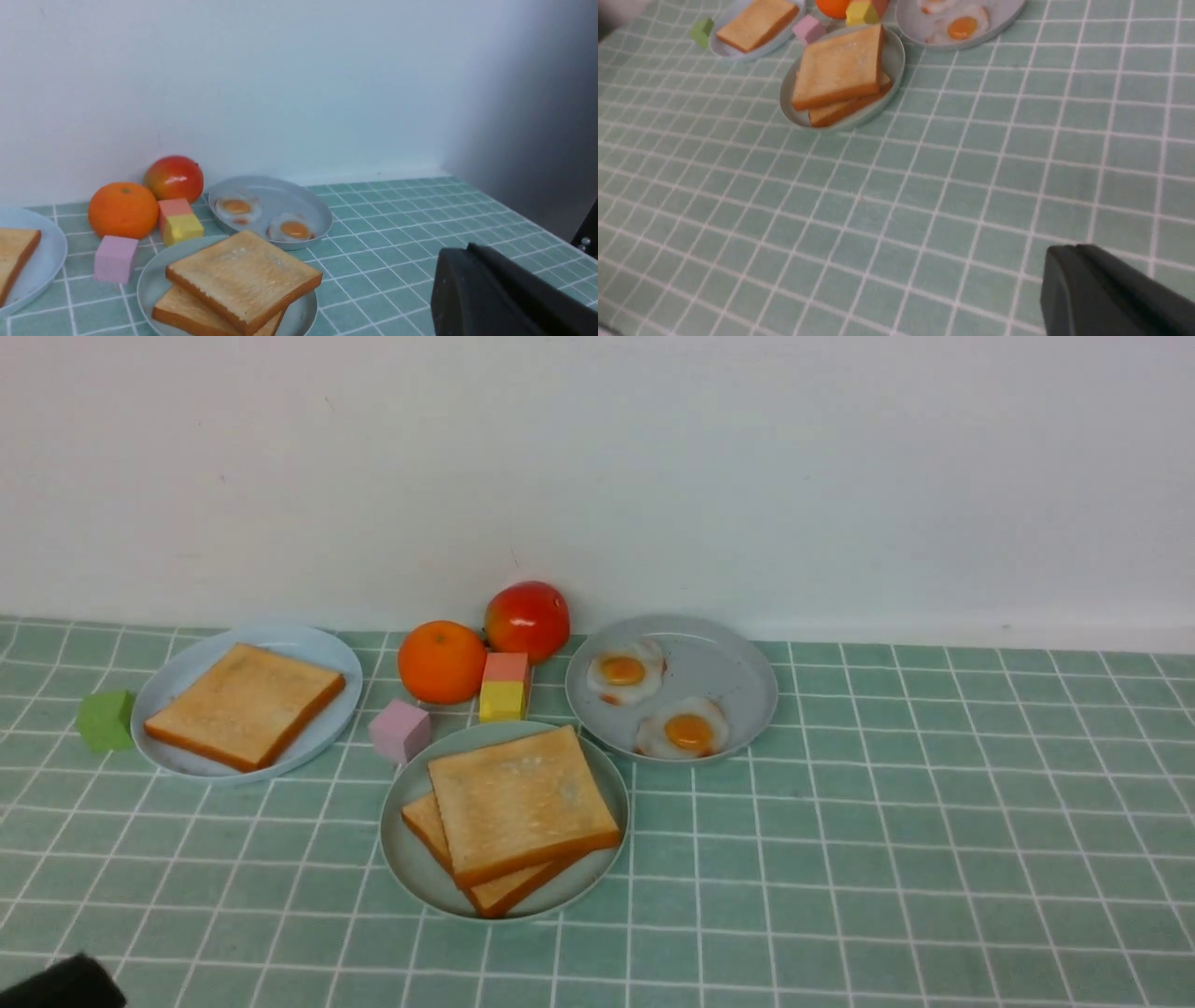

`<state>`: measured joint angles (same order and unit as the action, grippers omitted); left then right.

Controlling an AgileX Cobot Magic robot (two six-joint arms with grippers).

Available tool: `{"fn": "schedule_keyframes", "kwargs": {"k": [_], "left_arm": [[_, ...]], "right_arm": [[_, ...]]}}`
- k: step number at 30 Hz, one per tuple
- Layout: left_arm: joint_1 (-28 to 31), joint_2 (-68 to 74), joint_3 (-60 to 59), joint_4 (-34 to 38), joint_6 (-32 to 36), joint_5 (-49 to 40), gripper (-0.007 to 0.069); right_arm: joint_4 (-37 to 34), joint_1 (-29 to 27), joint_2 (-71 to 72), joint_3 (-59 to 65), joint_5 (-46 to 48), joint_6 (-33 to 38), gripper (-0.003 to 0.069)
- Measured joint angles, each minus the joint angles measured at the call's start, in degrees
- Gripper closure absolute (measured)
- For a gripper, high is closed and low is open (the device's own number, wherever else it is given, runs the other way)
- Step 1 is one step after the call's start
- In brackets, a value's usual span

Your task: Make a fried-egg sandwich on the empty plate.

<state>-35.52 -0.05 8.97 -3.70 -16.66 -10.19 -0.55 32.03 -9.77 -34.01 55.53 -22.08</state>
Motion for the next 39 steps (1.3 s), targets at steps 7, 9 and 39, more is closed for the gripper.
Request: {"fn": "schedule_keyframes", "kwargs": {"k": [7,9,39], "left_arm": [[0.0,0.1,-4.2,0.0,0.0,-2.5,0.0638],[0.0,0.7,-4.7,0.0,0.0,-2.5,0.0638],[0.0,2.1,-5.5,-0.1,0.0,-6.3,0.0636]], "right_arm": [[0.1,0.0,0.0,9.7,-13.6,-0.5,0.0666],[0.1,0.0,0.0,11.2,-14.4,-0.6,0.0665],[-5.0,-27.7,10.4,34.7,-32.2,18.8,0.0659]]}}
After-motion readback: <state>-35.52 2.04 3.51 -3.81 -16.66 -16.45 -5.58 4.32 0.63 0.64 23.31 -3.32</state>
